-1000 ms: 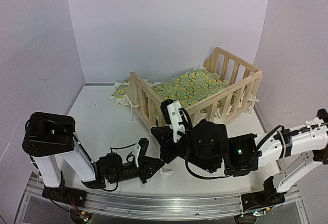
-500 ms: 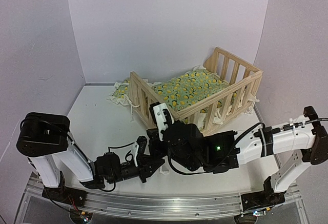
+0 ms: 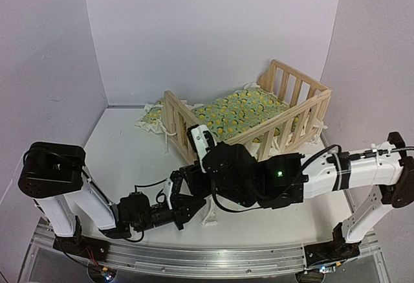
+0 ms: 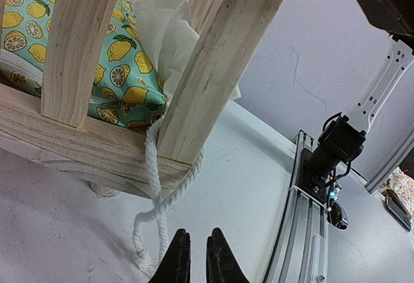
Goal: Set up the pet bed
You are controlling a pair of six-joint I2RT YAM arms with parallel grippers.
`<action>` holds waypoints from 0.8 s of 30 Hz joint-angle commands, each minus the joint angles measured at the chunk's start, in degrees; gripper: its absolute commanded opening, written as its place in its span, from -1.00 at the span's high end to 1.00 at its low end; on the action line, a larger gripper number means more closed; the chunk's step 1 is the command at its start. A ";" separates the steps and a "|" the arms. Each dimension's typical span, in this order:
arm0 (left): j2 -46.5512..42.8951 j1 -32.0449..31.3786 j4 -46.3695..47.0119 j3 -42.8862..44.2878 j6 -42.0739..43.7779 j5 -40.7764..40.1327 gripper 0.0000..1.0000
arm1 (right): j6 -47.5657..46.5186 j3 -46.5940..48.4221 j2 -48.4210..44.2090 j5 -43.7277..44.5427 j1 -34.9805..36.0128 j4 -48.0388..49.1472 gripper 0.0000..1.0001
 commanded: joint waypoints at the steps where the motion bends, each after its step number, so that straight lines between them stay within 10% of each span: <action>1: -3.17 -0.23 1.45 -0.63 0.91 -0.66 0.81 | -0.78 -1.33 -10.46 -9.14 0.01 -3.82 0.09; 5: -3.14 -0.24 0.27 -0.23 1.29 -0.46 0.82 | -2.11 -7.51 -17.91 -12.17 -0.02 -6.73 0.08; 14: 2.77 -0.26 -3.66 0.30 6.12 3.91 -0.01 | -3.56 -24.51 -24.88 -15.46 -0.06 -2.00 0.07; 24: 9.46 -0.22 -8.96 5.04 4.10 -0.05 -0.16 | -2.97 -40.58 -23.58 -11.54 -0.07 19.06 -0.05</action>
